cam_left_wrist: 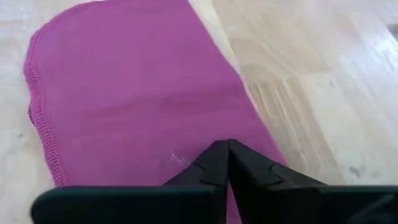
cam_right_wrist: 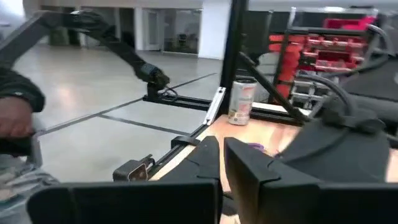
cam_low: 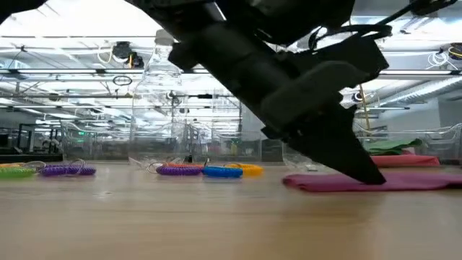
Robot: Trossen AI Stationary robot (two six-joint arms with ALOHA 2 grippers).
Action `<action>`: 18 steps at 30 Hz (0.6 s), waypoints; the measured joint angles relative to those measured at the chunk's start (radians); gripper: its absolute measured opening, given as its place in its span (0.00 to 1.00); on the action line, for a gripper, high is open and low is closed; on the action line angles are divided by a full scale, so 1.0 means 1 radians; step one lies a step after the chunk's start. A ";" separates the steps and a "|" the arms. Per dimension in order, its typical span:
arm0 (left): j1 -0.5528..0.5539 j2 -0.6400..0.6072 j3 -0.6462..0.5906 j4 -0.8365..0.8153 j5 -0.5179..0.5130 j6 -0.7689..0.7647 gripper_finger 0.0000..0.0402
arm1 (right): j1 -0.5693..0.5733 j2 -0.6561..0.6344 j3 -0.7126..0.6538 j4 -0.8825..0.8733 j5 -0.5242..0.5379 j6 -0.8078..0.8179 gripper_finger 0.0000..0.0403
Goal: Pick & Place Sports Items
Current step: Fold the violet microfiber towel
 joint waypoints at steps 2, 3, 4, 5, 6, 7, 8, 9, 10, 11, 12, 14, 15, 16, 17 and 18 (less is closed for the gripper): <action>-0.003 -0.016 -0.001 -0.004 -0.001 0.028 0.03 | 0.000 0.000 0.000 -0.017 0.028 0.007 0.02; -0.007 -0.025 -0.002 -0.013 -0.002 0.040 0.03 | 0.000 0.000 0.000 -0.024 0.038 0.007 0.04; -0.010 -0.032 -0.003 -0.015 -0.002 0.050 0.02 | 0.000 0.000 0.000 -0.027 0.051 0.007 0.06; -0.012 -0.039 -0.003 -0.008 -0.001 0.057 0.02 | -0.001 0.000 0.000 -0.031 0.053 0.008 0.08; -0.013 -0.047 -0.003 -0.006 -0.001 0.059 0.01 | -0.001 0.000 0.000 -0.031 0.053 0.008 0.11; -0.014 -0.056 -0.003 -0.007 -0.001 0.060 0.01 | -0.001 0.000 0.000 -0.031 0.053 0.010 0.14; -0.014 -0.064 -0.003 -0.006 -0.001 0.059 0.00 | -0.001 0.000 0.000 -0.032 0.052 0.018 0.17; -0.013 -0.071 -0.002 -0.003 -0.001 0.058 0.00 | -0.001 -0.001 0.000 -0.037 0.052 0.033 0.19; -0.013 -0.076 -0.002 -0.001 -0.001 0.055 0.01 | -0.001 -0.001 0.000 -0.042 0.053 0.050 0.22; -0.012 -0.078 -0.002 -0.002 -0.001 0.054 0.01 | -0.001 -0.001 0.001 -0.048 0.053 0.070 0.26; -0.012 -0.080 -0.002 -0.002 -0.001 0.054 0.02 | -0.001 -0.001 0.001 -0.057 0.053 0.093 0.29; -0.014 -0.084 -0.002 -0.014 -0.001 0.055 0.03 | -0.002 -0.001 0.001 -0.081 0.053 0.151 0.35; -0.016 -0.086 -0.002 -0.027 0.001 0.055 0.03 | -0.004 -0.001 0.001 -0.096 0.053 0.181 0.38; -0.018 -0.088 -0.001 -0.043 0.004 0.055 0.03 | -0.007 -0.001 0.001 -0.116 0.055 0.213 0.40; -0.019 -0.089 0.000 -0.069 0.013 0.055 0.03 | -0.010 -0.002 0.001 -0.140 0.065 0.250 0.43; -0.019 -0.089 0.000 -0.103 0.026 0.055 0.02 | -0.013 -0.003 0.001 -0.169 0.085 0.298 0.45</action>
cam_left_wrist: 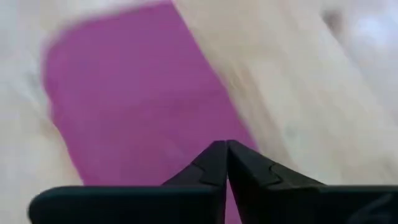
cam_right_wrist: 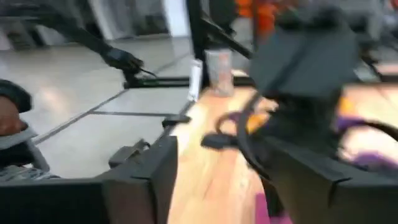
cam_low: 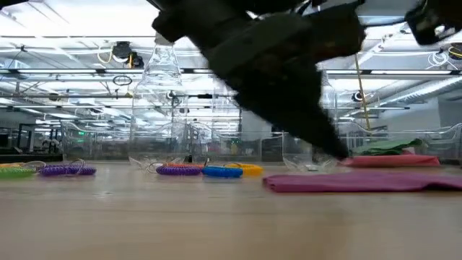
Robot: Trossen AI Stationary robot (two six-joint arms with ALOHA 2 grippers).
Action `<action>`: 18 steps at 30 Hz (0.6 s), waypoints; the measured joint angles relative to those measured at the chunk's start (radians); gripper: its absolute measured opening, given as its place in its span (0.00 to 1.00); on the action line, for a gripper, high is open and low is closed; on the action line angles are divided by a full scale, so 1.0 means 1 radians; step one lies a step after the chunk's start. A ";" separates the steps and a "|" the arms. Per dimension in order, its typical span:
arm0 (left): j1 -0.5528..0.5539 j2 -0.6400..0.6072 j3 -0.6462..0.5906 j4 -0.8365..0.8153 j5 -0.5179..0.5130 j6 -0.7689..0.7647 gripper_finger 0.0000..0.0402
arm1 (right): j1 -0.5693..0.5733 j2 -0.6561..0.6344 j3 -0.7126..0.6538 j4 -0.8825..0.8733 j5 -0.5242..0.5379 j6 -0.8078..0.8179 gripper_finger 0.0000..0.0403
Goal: Pick & Place Sports Items
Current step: Fold the violet microfiber towel
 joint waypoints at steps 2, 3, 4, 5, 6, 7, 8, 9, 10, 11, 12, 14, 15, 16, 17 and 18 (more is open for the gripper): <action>0.000 0.000 0.000 -0.071 0.022 0.000 0.00 | -0.007 -0.008 0.000 -0.081 0.056 0.114 0.47; 0.000 0.002 0.000 -0.102 0.029 0.000 0.00 | -0.012 -0.014 0.000 -0.129 0.073 0.179 0.48; -0.001 0.004 0.000 -0.125 0.029 -0.002 0.01 | -0.019 -0.023 0.000 -0.187 0.073 0.246 0.48; -0.001 0.007 0.001 -0.142 0.029 -0.004 0.01 | -0.028 -0.033 0.000 -0.245 0.063 0.322 0.48; -0.001 0.009 0.001 -0.155 0.028 -0.004 0.02 | -0.039 -0.044 0.000 -0.310 0.037 0.398 0.48; -0.001 0.010 -0.003 -0.154 0.028 -0.003 0.03 | -0.050 -0.051 0.000 -0.378 0.007 0.470 0.48; -0.001 0.009 -0.013 -0.140 0.028 -0.004 0.03 | -0.063 -0.058 0.000 -0.442 -0.024 0.537 0.48; -0.001 0.008 -0.027 -0.116 0.028 -0.004 0.03 | -0.073 -0.065 0.000 -0.509 -0.052 0.601 0.48; -0.001 0.007 -0.042 -0.086 0.028 -0.007 0.02 | -0.082 -0.071 0.000 -0.570 -0.073 0.658 0.48; -0.001 0.006 -0.055 -0.058 0.029 -0.012 0.01 | -0.089 -0.074 0.000 -0.627 -0.097 0.715 0.48; -0.001 0.006 -0.065 -0.041 0.029 -0.020 0.01 | -0.094 -0.075 0.000 -0.688 -0.123 0.763 0.49; -0.001 0.006 -0.075 -0.027 0.029 -0.032 0.00 | -0.100 -0.074 0.000 -0.805 -0.172 0.850 0.50; -0.001 0.006 -0.080 -0.021 0.029 -0.036 0.01 | -0.101 -0.072 0.000 -0.851 -0.185 0.889 0.51; 0.000 0.006 -0.087 -0.012 0.029 -0.037 0.02 | -0.101 -0.070 0.000 -0.888 -0.194 0.922 0.52; 0.000 0.006 -0.092 0.001 0.029 -0.037 0.02 | -0.101 -0.067 0.000 -0.920 -0.197 0.952 0.53; 0.001 0.005 -0.097 0.010 0.029 -0.037 0.03 | -0.101 -0.066 0.000 -0.951 -0.203 0.976 0.54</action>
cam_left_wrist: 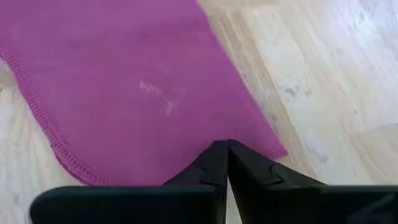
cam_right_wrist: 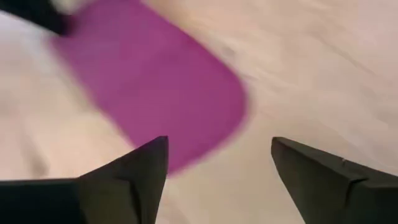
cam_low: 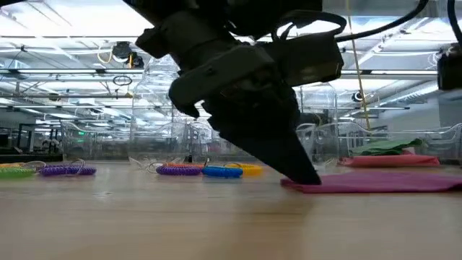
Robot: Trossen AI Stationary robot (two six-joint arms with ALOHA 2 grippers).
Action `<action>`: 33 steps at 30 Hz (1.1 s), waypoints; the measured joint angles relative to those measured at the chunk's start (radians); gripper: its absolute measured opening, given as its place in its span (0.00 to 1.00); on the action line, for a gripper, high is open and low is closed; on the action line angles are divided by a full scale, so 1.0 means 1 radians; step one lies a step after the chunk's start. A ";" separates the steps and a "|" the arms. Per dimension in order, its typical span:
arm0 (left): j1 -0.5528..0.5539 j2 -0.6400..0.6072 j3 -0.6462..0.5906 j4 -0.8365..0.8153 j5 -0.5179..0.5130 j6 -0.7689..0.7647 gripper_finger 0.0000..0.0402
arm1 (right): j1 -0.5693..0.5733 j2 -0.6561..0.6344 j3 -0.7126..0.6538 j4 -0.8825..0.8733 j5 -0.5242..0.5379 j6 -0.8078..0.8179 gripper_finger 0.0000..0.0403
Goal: Pick & Place Sports Items
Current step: Fold the violet microfiber towel
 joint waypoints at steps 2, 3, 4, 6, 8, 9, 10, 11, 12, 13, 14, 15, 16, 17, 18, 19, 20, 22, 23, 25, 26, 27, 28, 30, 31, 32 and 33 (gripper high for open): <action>0.000 0.002 -0.003 0.013 0.000 0.001 0.02 | -0.001 0.000 -0.001 -0.033 -0.014 0.045 0.56; 0.000 0.002 -0.003 0.014 0.000 0.002 0.02 | -0.003 0.000 -0.004 -0.032 -0.018 0.064 0.56; 0.000 0.002 -0.004 0.015 0.000 0.003 0.01 | -0.005 0.000 -0.011 -0.024 -0.022 0.084 0.57; 0.000 0.002 -0.003 0.015 0.000 0.002 0.00 | -0.006 0.002 -0.039 0.024 -0.052 0.118 0.57; 0.000 0.002 -0.004 0.017 -0.001 0.000 0.01 | -0.005 0.016 -0.078 0.118 -0.089 0.151 0.56; 0.000 0.002 -0.004 0.020 -0.001 0.000 0.02 | -0.002 0.030 -0.102 0.177 -0.108 0.167 0.56; 0.001 0.003 -0.004 0.022 -0.001 0.000 0.03 | 0.001 0.045 -0.126 0.233 -0.120 0.179 0.55; 0.001 0.003 -0.004 0.023 -0.001 0.000 0.03 | 0.006 0.061 -0.147 0.279 -0.122 0.191 0.54; 0.000 0.003 -0.004 0.024 -0.001 0.000 0.03 | 0.009 0.077 -0.168 0.335 -0.122 0.204 0.54; 0.001 0.003 -0.004 0.024 -0.001 0.000 0.03 | 0.012 0.098 -0.186 0.376 -0.121 0.214 0.53; 0.001 0.003 -0.004 0.024 -0.001 0.000 0.02 | 0.014 0.119 -0.201 0.413 -0.122 0.223 0.52; 0.001 0.003 -0.004 0.024 -0.001 0.000 0.01 | 0.015 0.139 -0.213 0.445 -0.124 0.231 0.52; 0.001 0.003 -0.004 0.024 -0.001 0.000 0.00 | 0.015 0.156 -0.223 0.475 -0.127 0.235 0.51; 0.001 0.003 -0.004 0.027 -0.002 0.000 0.00 | 0.015 0.171 -0.231 0.497 -0.127 0.235 0.50; 0.001 0.004 -0.005 0.029 -0.002 0.000 0.01 | 0.015 0.185 -0.235 0.511 -0.127 0.234 0.50; 0.001 0.004 -0.005 0.032 -0.002 0.000 0.01 | 0.015 0.198 -0.238 0.521 -0.129 0.231 0.50; 0.001 0.004 -0.005 0.035 -0.001 0.000 0.02 | 0.015 0.210 -0.238 0.527 -0.131 0.225 0.49; 0.001 0.004 -0.005 0.038 -0.001 0.000 0.03 | 0.015 0.228 -0.239 0.530 -0.134 0.217 0.48; 0.000 0.004 -0.005 0.038 -0.002 0.000 0.03 | 0.015 0.237 -0.239 0.528 -0.134 0.216 0.47; 0.001 0.004 -0.005 0.038 -0.002 0.000 0.02 | 0.014 0.248 -0.239 0.515 -0.136 0.218 0.46; 0.000 0.004 -0.005 0.038 -0.002 0.000 0.01 | 0.014 0.251 -0.239 0.506 -0.140 0.218 0.44; 0.000 0.004 -0.005 0.038 -0.002 0.000 0.00 | 0.014 0.252 -0.239 0.496 -0.144 0.221 0.43; 0.000 0.004 -0.005 0.038 -0.002 0.000 0.00 | 0.014 0.252 -0.239 0.486 -0.146 0.227 0.42; 0.001 0.004 -0.005 0.038 -0.002 0.000 0.01 | 0.014 0.252 -0.239 0.473 -0.144 0.238 0.40; 0.000 0.004 -0.005 0.038 -0.002 0.000 0.02 | 0.014 0.252 -0.239 0.468 -0.139 0.238 0.39; 0.000 0.004 -0.005 0.038 -0.002 0.000 0.03 | 0.014 0.252 -0.239 0.461 -0.132 0.237 0.38; 0.000 0.004 -0.005 0.038 -0.002 0.000 0.03 | 0.010 0.252 -0.239 0.451 -0.124 0.236 0.38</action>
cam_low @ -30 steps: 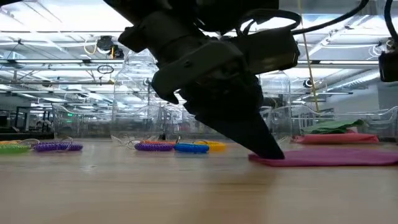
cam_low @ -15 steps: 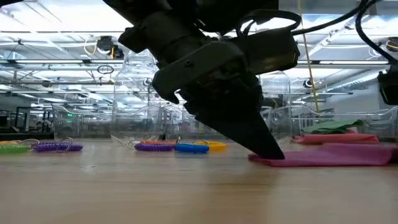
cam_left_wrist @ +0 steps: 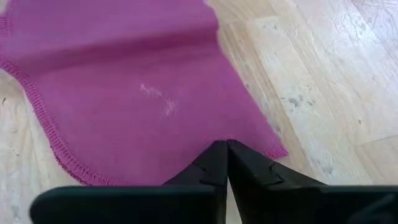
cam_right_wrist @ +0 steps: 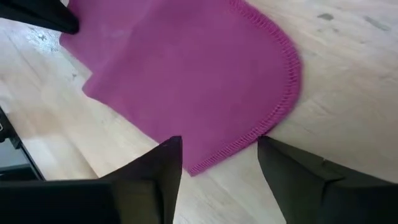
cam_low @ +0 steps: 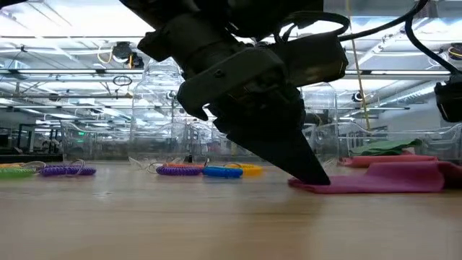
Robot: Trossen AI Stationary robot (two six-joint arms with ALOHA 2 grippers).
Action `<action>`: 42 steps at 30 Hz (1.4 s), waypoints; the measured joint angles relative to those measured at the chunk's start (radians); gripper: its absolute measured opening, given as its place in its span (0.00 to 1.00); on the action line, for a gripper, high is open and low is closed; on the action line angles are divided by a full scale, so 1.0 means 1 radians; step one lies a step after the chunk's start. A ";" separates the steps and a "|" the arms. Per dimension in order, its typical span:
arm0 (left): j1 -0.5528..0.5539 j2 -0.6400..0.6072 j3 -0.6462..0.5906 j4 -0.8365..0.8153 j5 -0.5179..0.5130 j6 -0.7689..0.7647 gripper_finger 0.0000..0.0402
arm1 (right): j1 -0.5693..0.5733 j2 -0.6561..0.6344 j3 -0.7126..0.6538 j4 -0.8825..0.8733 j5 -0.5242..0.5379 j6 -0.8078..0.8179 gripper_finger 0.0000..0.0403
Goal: Pick & Place Sports Items
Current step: Fold the violet microfiber towel
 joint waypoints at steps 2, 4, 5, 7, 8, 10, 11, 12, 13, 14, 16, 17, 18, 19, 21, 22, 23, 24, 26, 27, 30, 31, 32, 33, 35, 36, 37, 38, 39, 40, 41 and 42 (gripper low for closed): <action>0.000 0.000 0.000 0.000 0.000 0.000 0.02 | -0.012 0.000 0.000 -0.025 0.009 -0.009 0.37; 0.000 0.000 0.000 0.000 0.000 0.000 0.00 | -0.025 0.000 0.000 -0.045 0.025 -0.019 0.36; 0.000 0.000 0.000 0.000 0.000 0.000 0.00 | -0.030 0.000 0.000 -0.046 0.030 -0.021 0.36; 0.000 0.001 0.000 0.000 0.000 0.000 0.01 | -0.042 0.000 0.000 -0.040 0.031 -0.046 0.36; 0.000 0.001 0.000 0.000 0.000 0.000 0.02 | -0.049 0.000 -0.001 -0.030 0.031 -0.070 0.36; 0.000 0.001 0.000 0.000 0.000 0.000 0.03 | -0.062 0.003 -0.003 0.008 0.036 -0.123 0.36; 0.000 0.001 0.000 0.000 0.000 0.000 0.02 | -0.067 0.004 -0.003 0.037 0.048 -0.141 0.36; 0.000 0.001 0.000 0.001 0.000 0.000 0.02 | -0.072 0.004 -0.003 0.067 0.064 -0.161 0.36; 0.000 0.001 0.000 0.003 -0.001 0.000 0.01 | -0.077 0.004 -0.005 0.096 0.077 -0.183 0.36; 0.000 0.001 0.000 0.005 -0.001 0.000 0.00 | -0.084 0.005 -0.004 0.124 0.087 -0.206 0.36; 0.001 0.001 0.000 0.008 -0.001 0.000 0.01 | -0.098 0.005 -0.004 0.172 0.115 -0.259 0.36; 0.002 0.001 0.000 0.008 -0.001 0.000 0.02 | -0.107 0.005 -0.005 0.193 0.121 -0.281 0.36; 0.002 0.001 0.000 0.008 0.000 0.000 0.02 | -0.115 0.005 -0.005 0.211 0.125 -0.304 0.36; 0.002 0.001 0.000 0.008 -0.001 0.000 0.03 | -0.124 0.005 -0.005 0.225 0.130 -0.323 0.36; 0.002 0.001 0.000 0.008 -0.001 0.000 0.02 | -0.142 0.005 -0.004 0.244 0.136 -0.353 0.36; 0.002 0.001 0.000 0.008 -0.001 0.000 0.02 | -0.149 0.005 -0.004 0.249 0.138 -0.362 0.36; 0.002 0.001 0.000 0.008 -0.001 0.000 0.01 | -0.155 0.005 -0.004 0.250 0.138 -0.369 0.36; 0.002 0.001 0.000 0.008 -0.001 0.000 0.00 | -0.160 0.005 -0.004 0.252 0.138 -0.374 0.36; 0.002 0.001 0.000 0.009 -0.001 0.000 0.01 | -0.166 0.014 -0.004 0.266 0.139 -0.384 0.36; 0.002 0.001 0.000 0.011 -0.001 0.002 0.02 | -0.166 0.024 -0.004 0.283 0.142 -0.386 0.36; 0.002 0.001 -0.001 0.020 -0.001 0.006 0.03 | -0.167 0.083 -0.003 0.368 0.139 -0.389 0.36; 0.002 0.002 -0.001 0.026 -0.001 0.006 0.03 | -0.168 0.111 -0.003 0.405 0.126 -0.392 0.36; 0.002 0.002 -0.001 0.033 -0.001 0.006 0.02 | -0.168 0.141 -0.002 0.439 0.107 -0.393 0.36; 0.002 0.002 -0.001 0.041 -0.001 0.006 0.01 | -0.168 0.175 -0.001 0.472 0.088 -0.392 0.36; 0.002 0.003 -0.002 0.060 -0.001 0.006 0.00 | -0.170 0.244 0.009 0.516 0.051 -0.393 0.36; 0.002 0.004 -0.002 0.070 -0.001 0.007 0.01 | -0.171 0.276 0.020 0.530 0.034 -0.397 0.36; 0.002 0.004 -0.002 0.079 -0.001 0.009 0.01 | -0.171 0.306 0.033 0.542 0.010 -0.402 0.36; 0.002 0.004 -0.003 0.086 -0.002 0.016 0.02 | -0.168 0.333 0.049 0.561 -0.019 -0.408 0.36; 0.003 0.004 -0.003 0.094 -0.003 0.026 0.03 | -0.168 0.354 0.065 0.571 -0.038 -0.415 0.36; 0.003 0.005 -0.003 0.107 -0.003 0.036 0.03 | -0.167 0.370 0.079 0.570 -0.050 -0.425 0.36; 0.003 0.006 -0.004 0.122 -0.003 0.045 0.03 | -0.168 0.385 0.094 0.569 -0.061 -0.433 0.36; 0.003 0.008 -0.004 0.137 -0.004 0.053 0.03 | -0.168 0.399 0.110 0.572 -0.077 -0.442 0.36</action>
